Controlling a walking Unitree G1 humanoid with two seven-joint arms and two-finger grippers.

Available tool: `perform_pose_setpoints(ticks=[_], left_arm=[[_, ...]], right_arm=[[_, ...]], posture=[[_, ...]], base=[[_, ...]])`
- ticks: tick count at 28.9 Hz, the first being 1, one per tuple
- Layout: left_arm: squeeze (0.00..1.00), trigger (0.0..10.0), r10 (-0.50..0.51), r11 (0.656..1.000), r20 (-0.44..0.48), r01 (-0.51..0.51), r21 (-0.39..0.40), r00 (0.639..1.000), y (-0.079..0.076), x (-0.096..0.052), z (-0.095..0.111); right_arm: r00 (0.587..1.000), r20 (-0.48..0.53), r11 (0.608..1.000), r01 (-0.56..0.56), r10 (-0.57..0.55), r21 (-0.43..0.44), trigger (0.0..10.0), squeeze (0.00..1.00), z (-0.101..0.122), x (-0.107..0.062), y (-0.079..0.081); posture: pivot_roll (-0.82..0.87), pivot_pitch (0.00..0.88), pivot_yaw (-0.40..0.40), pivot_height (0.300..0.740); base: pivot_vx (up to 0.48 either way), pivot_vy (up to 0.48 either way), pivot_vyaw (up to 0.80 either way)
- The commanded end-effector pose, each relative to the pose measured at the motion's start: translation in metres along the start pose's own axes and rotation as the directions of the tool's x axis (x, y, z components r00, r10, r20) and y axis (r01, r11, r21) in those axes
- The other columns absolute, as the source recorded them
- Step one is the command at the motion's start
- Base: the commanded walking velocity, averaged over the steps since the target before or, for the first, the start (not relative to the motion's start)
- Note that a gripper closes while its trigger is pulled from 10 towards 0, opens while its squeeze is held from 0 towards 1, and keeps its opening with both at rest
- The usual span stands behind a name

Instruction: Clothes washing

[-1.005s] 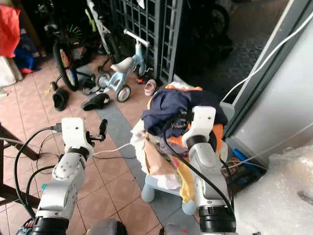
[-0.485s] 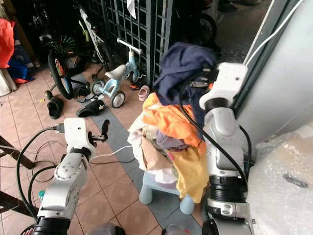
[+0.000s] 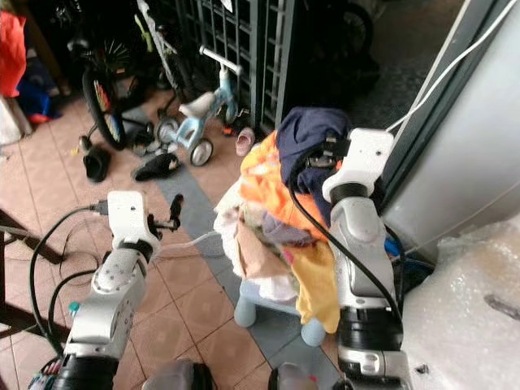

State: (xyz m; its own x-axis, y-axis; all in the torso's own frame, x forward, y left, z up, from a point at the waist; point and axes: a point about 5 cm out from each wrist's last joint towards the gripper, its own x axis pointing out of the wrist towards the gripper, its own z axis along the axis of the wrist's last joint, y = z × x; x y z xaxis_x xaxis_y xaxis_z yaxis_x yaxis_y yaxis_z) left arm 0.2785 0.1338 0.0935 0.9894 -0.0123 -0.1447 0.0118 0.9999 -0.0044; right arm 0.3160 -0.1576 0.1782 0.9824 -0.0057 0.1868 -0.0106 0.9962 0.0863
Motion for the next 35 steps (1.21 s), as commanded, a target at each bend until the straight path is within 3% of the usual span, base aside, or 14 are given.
perform_pose_setpoints(ticks=[1, 12, 19, 22, 25, 30, 33, 35], left_arm=[[0.0, 10.0, 0.007, 1.0, -0.006, -0.007, 0.004, 1.0, 0.002, -0.001, -0.002], [0.0, 10.0, 0.008, 1.0, 0.006, -0.008, 0.0, 1.0, 0.002, 0.001, 0.0], [0.0, 10.0, 0.0, 1.0, 0.023, 0.0, -0.008, 1.0, 0.001, 0.002, 0.002], [0.0, 10.0, -0.029, 0.999, 0.063, 0.032, -0.041, 0.998, 0.0, 0.002, 0.005], [0.0, 10.0, -0.006, 1.0, 0.084, 0.008, -0.023, 0.996, 0.002, 0.003, 0.009], [0.0, 10.0, -0.002, 1.0, 0.096, 0.002, 0.001, 0.995, 0.006, 0.002, 0.017], [0.0, 10.0, 0.008, 1.0, 0.135, -0.009, 0.006, 0.991, 0.012, -0.005, 0.027], [0.0, 10.0, 0.018, 1.0, 0.115, -0.017, -0.007, 0.993, 0.014, -0.008, 0.02]], right_arm=[[1.0, 0.019, 1.0, -0.016, 0.016, -0.002, 10.0, 0.0, 0.004, -0.001, 0.003], [1.0, 0.002, 1.0, -0.022, 0.022, -0.01, 10.0, 0.0, 0.0, -0.003, 0.004], [1.0, -0.004, 1.0, -0.023, 0.023, -0.016, 10.0, 0.0, -0.003, -0.003, 0.004], [1.0, 0.012, 0.997, -0.021, 0.022, -0.074, 10.0, 0.0, -0.002, -0.003, 0.002], [1.0, 0.012, 0.988, -0.001, 0.003, -0.153, 10.0, 0.0, -0.007, -0.006, -0.003], [0.998, -0.052, 0.979, 0.033, -0.045, -0.203, 10.0, 0.0, -0.025, -0.023, -0.014], [0.997, -0.052, 0.979, 0.043, -0.054, -0.197, 10.0, 0.0, -0.024, -0.031, -0.012], [0.997, -0.056, 0.98, 0.042, -0.053, -0.194, 10.0, 0.0, -0.026, -0.031, -0.009]], posture=[[-0.05, 0.0, 0.006, 0.74], [-0.05, 0.0, 0.008, 0.74], [-0.05, 0.0, 0.004, 0.74], [-0.05, 0.0, 0.005, 0.74], [-0.05, 0.0, 0.004, 0.74], [-0.03, 0.0, 0.003, 0.74], [-0.02, 0.026, 0.007, 0.74], [-0.02, 0.025, 0.009, 0.74]], base=[[-0.341, 0.0, 0.0], [-0.178, 0.0, -0.04], [0.0, 0.0, -0.8], [0.0, 0.0, -0.8], [0.0, 0.0, -0.8], [0.0, 0.0, -0.8], [0.081, 0.0, -0.8], [0.257, 0.0, -0.8]])
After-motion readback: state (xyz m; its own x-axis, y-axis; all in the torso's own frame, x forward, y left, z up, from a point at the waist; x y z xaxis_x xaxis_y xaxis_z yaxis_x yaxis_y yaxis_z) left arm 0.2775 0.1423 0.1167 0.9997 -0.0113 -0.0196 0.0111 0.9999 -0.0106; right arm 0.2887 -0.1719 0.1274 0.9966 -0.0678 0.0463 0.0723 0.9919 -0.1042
